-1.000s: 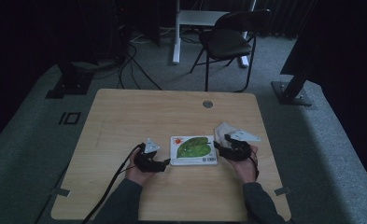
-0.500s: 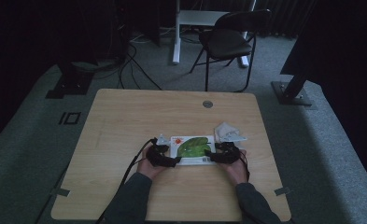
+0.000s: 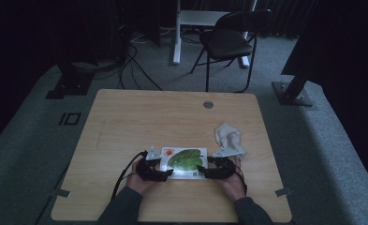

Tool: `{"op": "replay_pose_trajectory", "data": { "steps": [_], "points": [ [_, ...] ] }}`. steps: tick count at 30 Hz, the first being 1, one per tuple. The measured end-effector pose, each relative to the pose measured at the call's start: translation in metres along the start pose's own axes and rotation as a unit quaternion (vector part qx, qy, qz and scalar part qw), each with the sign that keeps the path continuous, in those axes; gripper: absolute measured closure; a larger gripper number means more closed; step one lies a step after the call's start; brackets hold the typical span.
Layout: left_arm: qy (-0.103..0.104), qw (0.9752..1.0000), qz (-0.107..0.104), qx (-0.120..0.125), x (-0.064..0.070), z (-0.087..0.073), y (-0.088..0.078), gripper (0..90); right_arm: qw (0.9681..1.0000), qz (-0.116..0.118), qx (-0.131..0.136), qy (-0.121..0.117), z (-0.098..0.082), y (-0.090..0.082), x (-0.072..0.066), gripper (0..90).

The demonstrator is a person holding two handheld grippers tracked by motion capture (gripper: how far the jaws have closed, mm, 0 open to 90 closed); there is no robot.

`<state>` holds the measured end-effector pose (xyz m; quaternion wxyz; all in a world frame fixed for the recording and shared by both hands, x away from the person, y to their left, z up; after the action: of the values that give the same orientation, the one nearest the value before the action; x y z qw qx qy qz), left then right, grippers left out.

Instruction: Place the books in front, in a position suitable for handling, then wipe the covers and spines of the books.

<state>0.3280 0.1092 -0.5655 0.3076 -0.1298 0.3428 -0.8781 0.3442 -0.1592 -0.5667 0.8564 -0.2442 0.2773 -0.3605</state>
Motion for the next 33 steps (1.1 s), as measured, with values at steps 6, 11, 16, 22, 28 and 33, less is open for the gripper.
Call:
{"op": "replay_pose_trajectory", "data": {
  "steps": [6, 11, 16, 22, 28, 33],
  "points": [
    [-0.008, 0.9999, 0.006, 0.014, 0.012, -0.015, -0.013, 24.4, 0.9997, 0.017, -0.010, -0.015, -0.011, -0.005, -0.016, 34.9],
    [-0.006, 0.9999, 0.002, 0.014, 0.010, -0.015, -0.012, 24.3, 0.9996, 0.022, -0.013, -0.013, -0.011, -0.006, -0.016, 34.7],
    [-0.005, 0.9997, 0.013, 0.021, 0.002, -0.008, -0.016, 21.6, 0.9995, 0.024, -0.019, -0.010, -0.011, -0.006, -0.017, 33.1],
    [-0.011, 0.9996, 0.016, 0.018, -0.014, 0.007, -0.008, 21.5, 0.9992, 0.019, -0.025, -0.026, -0.016, -0.010, -0.023, 28.8],
    [-0.022, 0.9997, 0.007, 0.007, -0.029, 0.019, 0.009, 21.5, 0.9982, 0.020, -0.028, -0.049, -0.020, -0.011, -0.030, 24.6],
    [-0.021, 0.9998, 0.003, -0.006, -0.031, 0.022, 0.020, 21.5, 0.9976, 0.018, -0.030, -0.060, -0.020, -0.011, -0.033, 21.8]
  ]
}}
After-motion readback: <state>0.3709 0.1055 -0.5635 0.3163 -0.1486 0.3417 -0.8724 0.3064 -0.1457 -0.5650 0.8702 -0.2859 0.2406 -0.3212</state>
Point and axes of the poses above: each handheld gripper's, and its own axes: y roughly forward along the jaws, z roughly out of its top, x roughly to its right, the point moved 3 cm from there along y, roughly forward along the jaws, and after that the axes turned 9 degrees about y, right-handed, at the moved point
